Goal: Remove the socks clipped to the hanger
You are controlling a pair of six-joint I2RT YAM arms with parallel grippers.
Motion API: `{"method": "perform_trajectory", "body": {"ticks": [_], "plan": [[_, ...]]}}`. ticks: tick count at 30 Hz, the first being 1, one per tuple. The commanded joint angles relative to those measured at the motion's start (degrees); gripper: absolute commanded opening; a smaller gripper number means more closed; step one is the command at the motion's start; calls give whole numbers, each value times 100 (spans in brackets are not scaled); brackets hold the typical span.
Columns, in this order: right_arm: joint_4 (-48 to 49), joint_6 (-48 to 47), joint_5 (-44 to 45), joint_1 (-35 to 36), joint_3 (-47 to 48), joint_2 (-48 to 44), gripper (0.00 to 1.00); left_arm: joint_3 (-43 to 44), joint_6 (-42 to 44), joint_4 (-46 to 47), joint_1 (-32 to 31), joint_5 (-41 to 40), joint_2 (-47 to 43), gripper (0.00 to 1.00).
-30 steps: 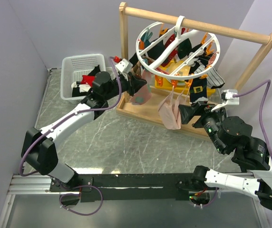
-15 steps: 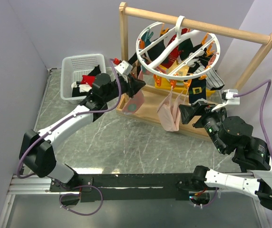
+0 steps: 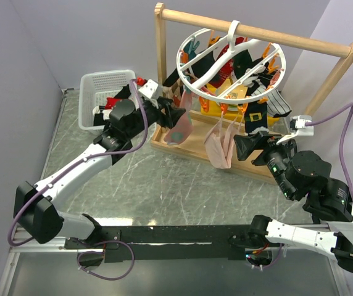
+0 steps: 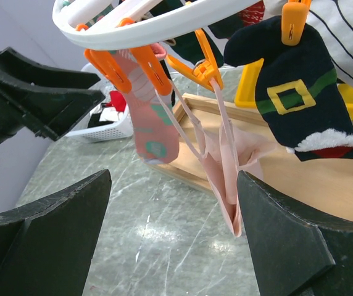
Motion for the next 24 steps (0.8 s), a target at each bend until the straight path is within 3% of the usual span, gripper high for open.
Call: {"method": "perform_trajectory", "body": {"ticks": [1,3,6,7,8,10,24], "plan": [[70,-31,101,22,166,-11,90,523,156,-30,-16,-90,402,70],[61,-22,110,22,174,-28,90,786,156,-57,-16,-63,605,70],[35,22,93,31,166,-46,90,1024,164,-92,-16,-107,948,59],[17,31,92,31,166,-55,90,1051,156,-92,-16,-116,1053,51],[-18,48,84,22,174,-55,90,1121,147,-127,-16,-124,1098,26],[-27,22,31,31,201,-46,90,1157,103,-188,-16,-107,1116,1],[-123,-321,-1050,31,1413,867,89,743,-81,-663,-130,438,141,1]]}}
